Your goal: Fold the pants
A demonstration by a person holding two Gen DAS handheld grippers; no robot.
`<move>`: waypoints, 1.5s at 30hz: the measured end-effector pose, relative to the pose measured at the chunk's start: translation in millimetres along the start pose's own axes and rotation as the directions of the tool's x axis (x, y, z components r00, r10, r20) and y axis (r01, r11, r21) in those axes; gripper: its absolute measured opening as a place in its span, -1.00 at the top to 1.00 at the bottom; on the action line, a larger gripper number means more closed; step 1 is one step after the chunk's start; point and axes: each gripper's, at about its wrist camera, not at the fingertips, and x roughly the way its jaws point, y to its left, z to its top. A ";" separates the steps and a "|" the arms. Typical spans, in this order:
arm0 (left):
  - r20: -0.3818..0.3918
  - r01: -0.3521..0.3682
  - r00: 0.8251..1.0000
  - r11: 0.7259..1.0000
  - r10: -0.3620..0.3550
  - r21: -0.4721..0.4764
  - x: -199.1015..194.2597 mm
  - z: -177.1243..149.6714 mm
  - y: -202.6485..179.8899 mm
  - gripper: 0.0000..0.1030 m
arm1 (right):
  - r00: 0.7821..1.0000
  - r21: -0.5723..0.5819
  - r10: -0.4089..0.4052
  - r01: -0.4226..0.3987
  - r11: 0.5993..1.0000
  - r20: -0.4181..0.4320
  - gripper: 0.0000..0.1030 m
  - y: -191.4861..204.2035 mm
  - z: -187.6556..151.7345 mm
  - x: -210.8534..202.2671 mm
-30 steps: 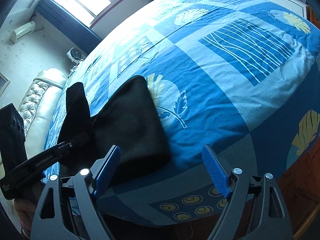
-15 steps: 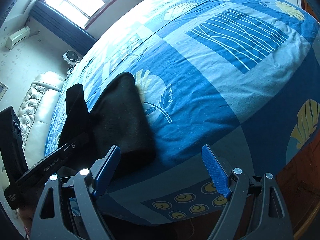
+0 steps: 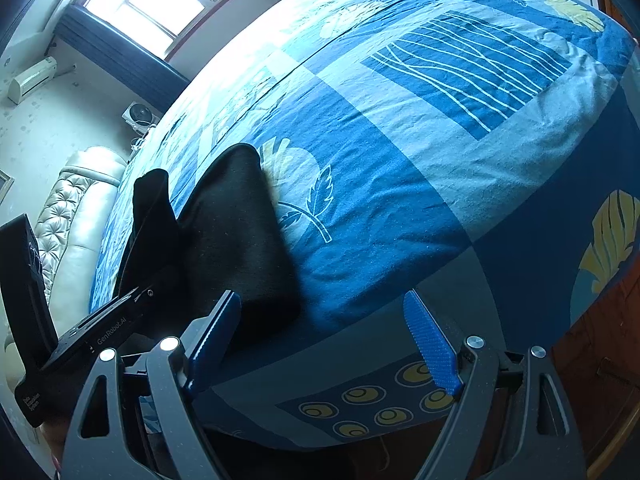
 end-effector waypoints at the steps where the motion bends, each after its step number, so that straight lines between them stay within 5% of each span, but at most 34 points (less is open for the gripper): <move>1: 0.000 -0.002 1.000 1.000 0.002 0.001 0.1 0.1 -0.3 0.82 | 1.000 0.000 0.000 0.000 1.000 0.000 -0.60 0.0 0.1 0.1; 10: 0.007 -0.017 1.000 1.000 0.017 0.014 -0.1 1.0 -6.8 0.70 | 1.000 0.001 -0.005 0.005 1.000 0.001 -0.60 -1.1 0.8 0.1; 14: 0.013 0.013 1.000 1.000 -0.013 -0.005 -5.2 0.5 -9.8 0.06 | 1.000 0.001 -0.024 0.024 1.000 0.013 -0.60 -3.0 2.2 -4.2; 17: 0.018 0.024 1.000 1.000 -0.023 -0.018 -11.0 -1.5 -10.5 -0.23 | 0.999 0.005 -0.039 0.039 0.999 0.025 -0.60 -5.5 4.2 -9.2; 25: 0.047 0.006 0.999 0.999 -0.004 -0.052 -46.3 -12.9 9.5 -0.70 | 0.996 0.000 -0.029 0.029 1.000 0.081 -0.60 -3.0 12.3 -30.6; 30: 0.086 -0.031 0.995 0.992 0.042 -0.123 -74.3 -35.8 64.8 -0.78 | 0.985 0.001 0.152 -0.152 0.988 0.079 -0.60 14.8 19.4 -40.8; 35: 0.073 -0.077 0.992 0.965 0.098 -0.251 -86.2 -66.0 134.6 -0.79 | 0.955 -0.027 0.296 -0.297 0.955 -0.014 -0.60 52.1 24.7 -16.8; 45: 0.040 -0.101 0.990 0.873 0.136 -0.476 -94.8 -129.4 237.8 -0.79 | 0.951 -0.077 0.257 -0.273 0.959 -0.173 -0.61 102.4 28.9 51.7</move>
